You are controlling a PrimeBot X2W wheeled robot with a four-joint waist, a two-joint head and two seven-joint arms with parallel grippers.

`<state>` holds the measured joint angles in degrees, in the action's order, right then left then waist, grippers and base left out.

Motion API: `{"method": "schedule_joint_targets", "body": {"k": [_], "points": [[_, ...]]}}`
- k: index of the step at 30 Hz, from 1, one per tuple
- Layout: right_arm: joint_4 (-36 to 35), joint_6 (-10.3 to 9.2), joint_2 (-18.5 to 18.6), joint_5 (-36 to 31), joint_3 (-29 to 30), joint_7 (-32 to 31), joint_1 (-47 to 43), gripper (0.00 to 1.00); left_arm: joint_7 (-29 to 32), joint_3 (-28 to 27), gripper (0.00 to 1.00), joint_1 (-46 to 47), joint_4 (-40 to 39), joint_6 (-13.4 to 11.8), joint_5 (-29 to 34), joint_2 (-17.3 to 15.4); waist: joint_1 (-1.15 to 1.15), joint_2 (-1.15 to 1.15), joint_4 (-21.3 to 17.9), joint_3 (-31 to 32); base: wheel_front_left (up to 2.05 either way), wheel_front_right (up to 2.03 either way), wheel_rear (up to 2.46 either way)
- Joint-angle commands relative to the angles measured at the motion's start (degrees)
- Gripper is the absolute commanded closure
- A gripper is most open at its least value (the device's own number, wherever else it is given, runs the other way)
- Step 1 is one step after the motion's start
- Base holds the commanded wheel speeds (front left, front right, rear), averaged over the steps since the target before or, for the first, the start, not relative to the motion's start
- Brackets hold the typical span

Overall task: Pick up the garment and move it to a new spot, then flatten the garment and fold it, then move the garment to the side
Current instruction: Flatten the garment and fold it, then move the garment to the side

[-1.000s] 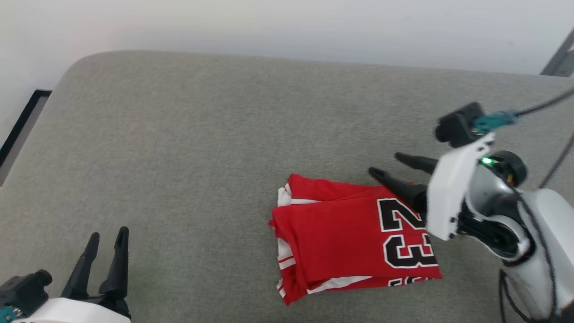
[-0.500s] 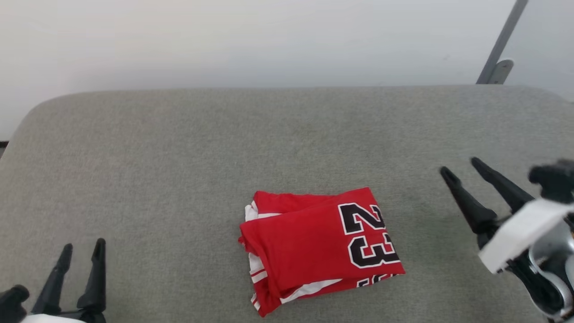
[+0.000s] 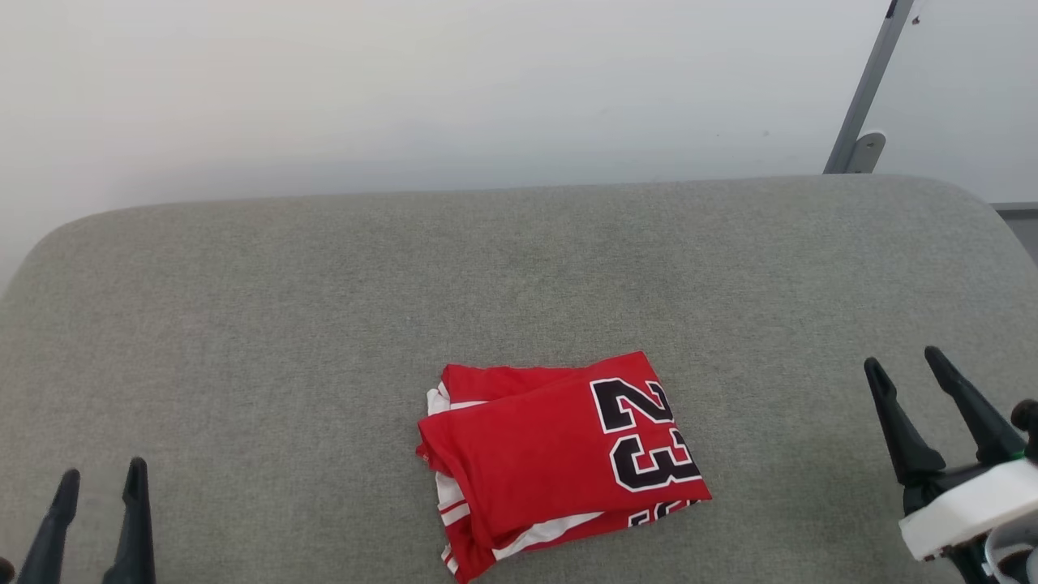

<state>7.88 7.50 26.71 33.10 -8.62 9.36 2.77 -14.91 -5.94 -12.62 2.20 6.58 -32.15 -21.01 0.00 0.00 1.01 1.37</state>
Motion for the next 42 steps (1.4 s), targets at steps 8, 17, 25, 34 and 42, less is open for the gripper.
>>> {"method": "schedule_joint_targets", "body": {"k": [8,17,25,34,42], "points": [[3.9,-0.03,-1.8,0.1,-0.3,4.3,-2.1,0.0,-0.3,-0.4,0.0,-0.5,0.6,0.9,2.2,2.5,0.0,0.0,0.5,0.5,0.0,0.0,0.0],[5.3,-0.03,-2.7,0.5,-0.8,5.6,-2.4,0.0,-0.3,2.0,0.0,1.0,1.0,0.9,1.1,2.8,0.0,0.0,1.2,0.4,0.0,0.0,0.0],[5.9,-0.03,-3.0,0.7,-1.6,5.8,-1.8,0.0,-0.3,3.5,0.0,1.9,1.7,0.9,0.8,2.4,0.0,0.0,1.3,0.3,0.0,0.0,0.0],[5.0,-0.03,-3.2,0.0,-1.5,5.8,-1.7,0.0,-0.3,4.2,0.0,2.7,2.1,0.9,2.3,2.2,0.0,0.0,1.4,0.4,0.0,0.0,0.0],[4.5,-0.03,-2.9,0.0,-3.0,5.8,-1.1,0.0,-0.3,5.5,0.0,3.6,2.4,0.9,3.5,1.6,0.0,0.0,2.2,-0.1,0.0,0.0,0.0]]}}
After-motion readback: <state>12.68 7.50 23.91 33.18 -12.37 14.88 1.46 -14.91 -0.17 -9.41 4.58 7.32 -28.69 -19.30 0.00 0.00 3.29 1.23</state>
